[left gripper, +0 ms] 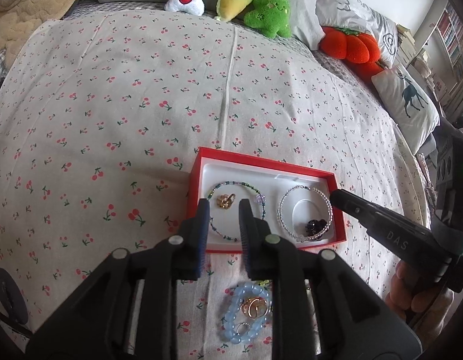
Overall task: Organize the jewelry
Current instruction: 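Lower both bracelets into the red box and open both tools, then withdraw both open tools back over the remaining jewelry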
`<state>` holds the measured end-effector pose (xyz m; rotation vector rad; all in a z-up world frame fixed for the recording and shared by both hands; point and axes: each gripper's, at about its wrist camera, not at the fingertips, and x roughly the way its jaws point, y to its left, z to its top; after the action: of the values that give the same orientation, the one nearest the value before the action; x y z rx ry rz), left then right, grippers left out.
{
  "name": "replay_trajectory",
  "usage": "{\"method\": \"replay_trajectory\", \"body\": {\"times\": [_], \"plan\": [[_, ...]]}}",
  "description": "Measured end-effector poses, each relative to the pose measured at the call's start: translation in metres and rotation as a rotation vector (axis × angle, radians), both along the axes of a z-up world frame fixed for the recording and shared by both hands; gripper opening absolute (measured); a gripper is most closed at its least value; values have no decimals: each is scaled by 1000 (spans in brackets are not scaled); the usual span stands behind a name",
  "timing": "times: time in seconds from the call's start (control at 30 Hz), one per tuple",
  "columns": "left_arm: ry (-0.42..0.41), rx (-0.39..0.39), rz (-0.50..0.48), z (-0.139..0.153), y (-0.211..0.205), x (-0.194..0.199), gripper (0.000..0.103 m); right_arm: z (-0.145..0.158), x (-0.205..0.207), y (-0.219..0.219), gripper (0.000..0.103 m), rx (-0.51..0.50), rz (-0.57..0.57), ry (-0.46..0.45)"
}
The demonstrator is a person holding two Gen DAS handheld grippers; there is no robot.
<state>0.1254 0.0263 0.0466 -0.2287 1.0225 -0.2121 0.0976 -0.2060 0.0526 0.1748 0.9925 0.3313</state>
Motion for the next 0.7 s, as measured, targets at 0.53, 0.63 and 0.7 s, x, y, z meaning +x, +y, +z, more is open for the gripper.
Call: {"method": "replay_trajectory", "body": {"times": [0.53,0.63,0.7], "plan": [[-5,131,-41,14,2,-37,75,14,-42,9,44,-90,45,-5],[31,143,-42,8,6,-45,80,14,-54,11,57,-103,49,-6],[53,149,-38,4,9,-49,83,13,-60,10,57,-106,48,6]]}}
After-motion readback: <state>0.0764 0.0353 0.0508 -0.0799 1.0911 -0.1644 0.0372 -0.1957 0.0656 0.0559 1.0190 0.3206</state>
